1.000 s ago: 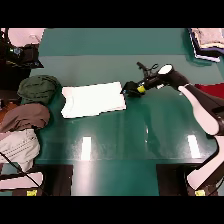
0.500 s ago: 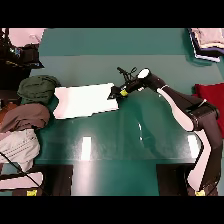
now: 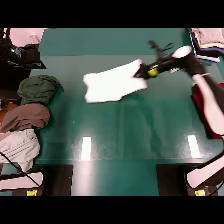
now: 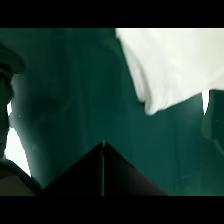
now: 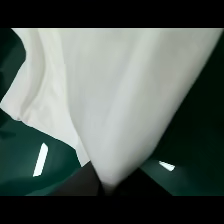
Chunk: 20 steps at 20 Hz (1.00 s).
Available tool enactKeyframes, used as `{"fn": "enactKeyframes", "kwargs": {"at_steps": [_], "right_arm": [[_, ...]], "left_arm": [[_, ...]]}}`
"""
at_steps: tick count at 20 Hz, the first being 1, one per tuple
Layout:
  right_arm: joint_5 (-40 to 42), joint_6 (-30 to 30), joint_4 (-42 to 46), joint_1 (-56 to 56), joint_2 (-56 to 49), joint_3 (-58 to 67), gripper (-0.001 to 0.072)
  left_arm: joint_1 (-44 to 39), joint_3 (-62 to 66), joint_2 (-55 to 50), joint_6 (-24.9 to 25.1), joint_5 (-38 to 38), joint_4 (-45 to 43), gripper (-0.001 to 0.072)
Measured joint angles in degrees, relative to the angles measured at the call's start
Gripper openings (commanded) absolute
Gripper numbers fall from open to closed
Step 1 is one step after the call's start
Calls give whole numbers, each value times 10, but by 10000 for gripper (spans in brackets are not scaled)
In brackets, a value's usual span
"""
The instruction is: Fold the shirts.
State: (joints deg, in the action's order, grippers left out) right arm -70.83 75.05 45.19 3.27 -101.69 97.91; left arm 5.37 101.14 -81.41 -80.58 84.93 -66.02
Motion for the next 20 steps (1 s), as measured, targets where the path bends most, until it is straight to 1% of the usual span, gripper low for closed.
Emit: {"fn": "enactKeyframes", "kwargs": {"at_steps": [6, 9, 11, 14, 20], "right_arm": [[-33, 50, 90, -225, 103, 0, 12], [-39, 61, 109, -331, 129, 0, 12], [-45, 65, 114, -382, 137, 0, 11], [-54, 68, 115, -427, 143, 3, 12], [-68, 70, 121, -452, 175, 44, 12]], "left_arm": [[-74, 0, 0, 0, -21, 11, 24], [-116, 0, 0, 0, -42, 12, 24], [-135, 0, 0, 0, -52, 14, 24], [-150, 0, 0, 0, -61, 14, 24], [-157, 0, 0, 0, -67, 12, 24]]}}
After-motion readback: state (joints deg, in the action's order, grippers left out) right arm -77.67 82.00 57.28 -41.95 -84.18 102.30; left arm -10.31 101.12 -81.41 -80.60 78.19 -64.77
